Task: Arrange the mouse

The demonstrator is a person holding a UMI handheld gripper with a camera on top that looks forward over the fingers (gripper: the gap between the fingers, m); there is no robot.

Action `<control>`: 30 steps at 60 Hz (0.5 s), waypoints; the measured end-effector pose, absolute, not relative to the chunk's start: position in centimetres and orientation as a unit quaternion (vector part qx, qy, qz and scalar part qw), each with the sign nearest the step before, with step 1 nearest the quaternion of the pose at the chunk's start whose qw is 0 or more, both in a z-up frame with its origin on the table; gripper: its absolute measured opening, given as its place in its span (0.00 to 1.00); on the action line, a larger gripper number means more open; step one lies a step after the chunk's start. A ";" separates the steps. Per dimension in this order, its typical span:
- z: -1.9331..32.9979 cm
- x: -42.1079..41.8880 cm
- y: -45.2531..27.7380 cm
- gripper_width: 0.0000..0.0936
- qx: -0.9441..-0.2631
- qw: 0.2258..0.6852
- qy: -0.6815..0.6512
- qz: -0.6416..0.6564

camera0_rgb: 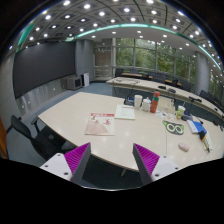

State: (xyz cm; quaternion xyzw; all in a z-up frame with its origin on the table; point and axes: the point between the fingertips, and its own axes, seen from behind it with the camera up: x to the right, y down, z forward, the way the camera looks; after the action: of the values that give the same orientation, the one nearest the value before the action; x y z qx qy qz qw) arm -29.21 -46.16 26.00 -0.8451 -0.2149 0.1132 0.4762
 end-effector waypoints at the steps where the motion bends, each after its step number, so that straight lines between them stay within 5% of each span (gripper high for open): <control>1: 25.9 -28.9 -46.1 0.92 -0.847 0.475 -0.212 0.110; 30: 9.7 -3.2 -33.3 0.91 -0.896 0.433 -0.104 -0.006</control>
State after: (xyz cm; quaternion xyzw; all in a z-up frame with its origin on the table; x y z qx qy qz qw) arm -3.17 -33.28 9.73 -0.8955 -0.1036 -0.0059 0.4327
